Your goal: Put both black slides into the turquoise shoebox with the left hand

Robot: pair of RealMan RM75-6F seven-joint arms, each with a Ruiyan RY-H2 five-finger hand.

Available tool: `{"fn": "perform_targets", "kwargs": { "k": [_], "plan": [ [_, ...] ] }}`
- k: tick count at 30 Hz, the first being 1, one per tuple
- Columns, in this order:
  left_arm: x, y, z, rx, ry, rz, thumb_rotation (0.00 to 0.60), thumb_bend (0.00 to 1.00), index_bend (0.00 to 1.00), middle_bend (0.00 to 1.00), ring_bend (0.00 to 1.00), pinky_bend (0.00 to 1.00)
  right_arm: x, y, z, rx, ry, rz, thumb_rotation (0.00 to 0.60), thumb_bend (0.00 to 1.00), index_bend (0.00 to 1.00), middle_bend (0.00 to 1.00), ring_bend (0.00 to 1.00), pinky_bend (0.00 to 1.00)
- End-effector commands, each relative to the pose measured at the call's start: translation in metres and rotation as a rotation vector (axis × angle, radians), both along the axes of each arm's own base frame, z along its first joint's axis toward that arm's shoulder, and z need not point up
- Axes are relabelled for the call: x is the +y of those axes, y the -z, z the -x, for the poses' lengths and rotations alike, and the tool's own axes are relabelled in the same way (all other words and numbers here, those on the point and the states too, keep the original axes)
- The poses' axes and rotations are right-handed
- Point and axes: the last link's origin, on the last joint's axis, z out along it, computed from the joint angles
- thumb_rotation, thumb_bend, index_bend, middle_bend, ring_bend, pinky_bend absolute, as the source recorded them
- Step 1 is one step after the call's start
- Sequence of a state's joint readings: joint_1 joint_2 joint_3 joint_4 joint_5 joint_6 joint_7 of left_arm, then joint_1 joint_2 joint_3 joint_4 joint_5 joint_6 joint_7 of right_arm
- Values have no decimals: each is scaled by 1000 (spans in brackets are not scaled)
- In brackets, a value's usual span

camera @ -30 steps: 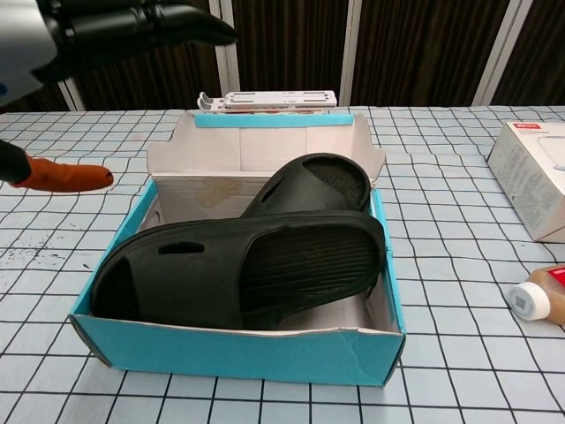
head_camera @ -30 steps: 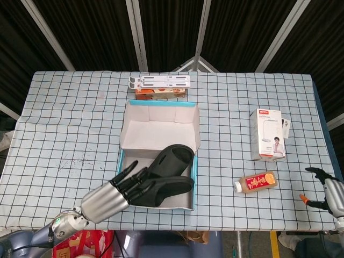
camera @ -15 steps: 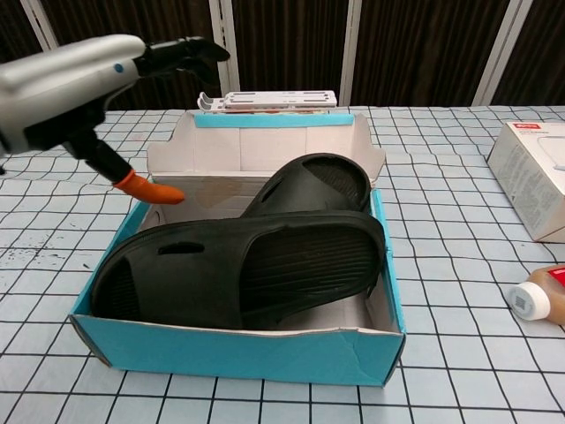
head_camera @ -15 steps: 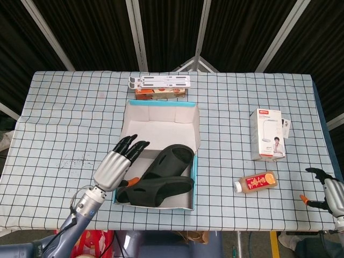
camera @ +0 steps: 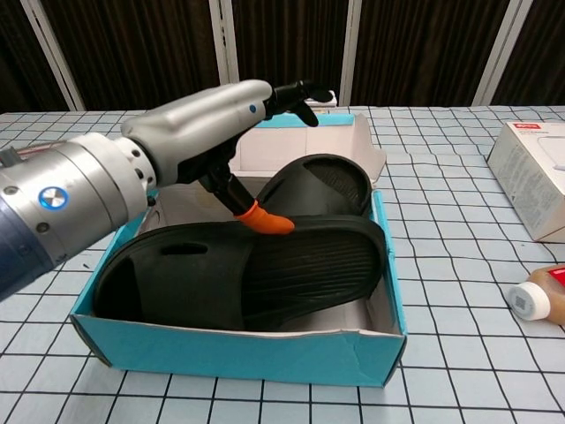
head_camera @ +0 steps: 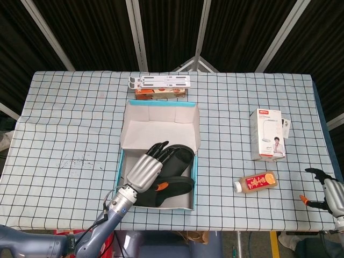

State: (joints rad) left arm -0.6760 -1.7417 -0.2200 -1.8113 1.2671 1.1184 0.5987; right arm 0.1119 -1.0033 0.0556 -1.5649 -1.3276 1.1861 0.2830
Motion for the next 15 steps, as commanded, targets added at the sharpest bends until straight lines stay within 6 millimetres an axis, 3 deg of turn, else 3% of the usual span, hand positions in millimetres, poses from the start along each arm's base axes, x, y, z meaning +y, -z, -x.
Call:
{"fn": "perform_targets", "kwargs": {
  "k": [1, 15],
  "plan": [
    [0, 8, 4, 32, 12, -13, 600, 160, 61, 132, 20, 103, 1, -1, 0, -1, 1, 4, 600, 233, 259, 252, 292, 303],
    [-4, 43, 30, 130, 3, 43, 600, 160, 48, 135, 32, 143, 1, -2, 0, -6, -3, 5, 600, 233, 259, 253, 295, 314]
  ]
}}
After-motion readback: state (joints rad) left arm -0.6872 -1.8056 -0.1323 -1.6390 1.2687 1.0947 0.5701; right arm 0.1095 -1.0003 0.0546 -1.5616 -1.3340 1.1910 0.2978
